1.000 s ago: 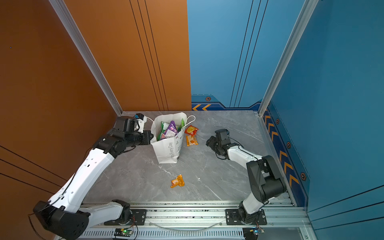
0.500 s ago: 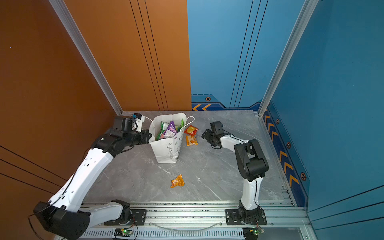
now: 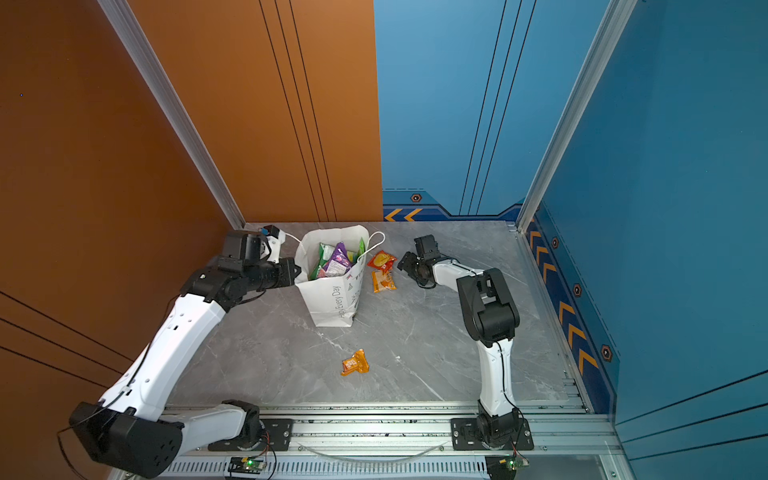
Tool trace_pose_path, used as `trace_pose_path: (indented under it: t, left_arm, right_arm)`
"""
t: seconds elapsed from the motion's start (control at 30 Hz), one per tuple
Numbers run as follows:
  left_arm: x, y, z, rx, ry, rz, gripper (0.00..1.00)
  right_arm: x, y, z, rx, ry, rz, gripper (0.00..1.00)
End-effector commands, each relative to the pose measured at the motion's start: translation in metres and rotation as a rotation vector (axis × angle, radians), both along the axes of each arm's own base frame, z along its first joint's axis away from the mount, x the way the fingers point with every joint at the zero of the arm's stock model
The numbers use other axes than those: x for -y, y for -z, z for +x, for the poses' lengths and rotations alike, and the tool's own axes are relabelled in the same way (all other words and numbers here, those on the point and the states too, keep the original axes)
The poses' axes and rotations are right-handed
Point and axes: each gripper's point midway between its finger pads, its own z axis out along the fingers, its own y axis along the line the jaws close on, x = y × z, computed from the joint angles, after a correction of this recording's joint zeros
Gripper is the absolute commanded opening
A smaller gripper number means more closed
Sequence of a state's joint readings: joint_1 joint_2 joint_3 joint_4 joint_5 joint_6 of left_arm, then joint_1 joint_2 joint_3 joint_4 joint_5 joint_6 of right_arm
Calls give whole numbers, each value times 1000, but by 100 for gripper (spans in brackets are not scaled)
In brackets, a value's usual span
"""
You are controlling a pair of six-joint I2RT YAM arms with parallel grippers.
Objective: Place the snacks into the paper bag
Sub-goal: 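Lower the right gripper and grasp the red snack packet by its end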
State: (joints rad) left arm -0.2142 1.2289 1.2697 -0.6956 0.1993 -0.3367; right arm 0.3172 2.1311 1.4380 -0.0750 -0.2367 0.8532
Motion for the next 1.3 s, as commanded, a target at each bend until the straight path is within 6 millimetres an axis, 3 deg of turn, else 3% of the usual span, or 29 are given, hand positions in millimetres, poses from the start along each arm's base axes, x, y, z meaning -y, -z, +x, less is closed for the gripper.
trace_pose_path:
  t: [0.0, 0.23, 0.4, 0.53, 0.77, 0.93, 1.07, 1.27]
  left_arm:
    - [0, -14, 16, 83, -5, -21, 0]
    - [-2, -13, 16, 80, -10, -21, 0]
    - [-3, -14, 16, 81, -12, -25, 0]
    - [-3, -15, 16, 84, -12, -26, 0]
    - [-2, -17, 15, 86, -9, -32, 0]
    - [-2, -18, 14, 91, -8, -32, 0]
    - [0, -20, 12, 97, -1, -33, 0]
    - [5, -23, 10, 108, 13, -23, 0]
  right_arm:
    - [-18, 14, -1, -46, -66, 8, 72]
    - [-48, 16, 18, -43, -123, 36, 70]
    - [-54, 26, 21, -59, -151, 3, 64]
    - [-55, 35, 21, -74, -156, 8, 51]
    - [-54, 26, 18, -30, -123, 60, 25]
    - [-41, 8, 5, 24, -67, 95, 10]
    - [-30, -6, -12, 42, -51, 95, 8]
    - [-4, -27, -54, 69, -23, 64, 7]
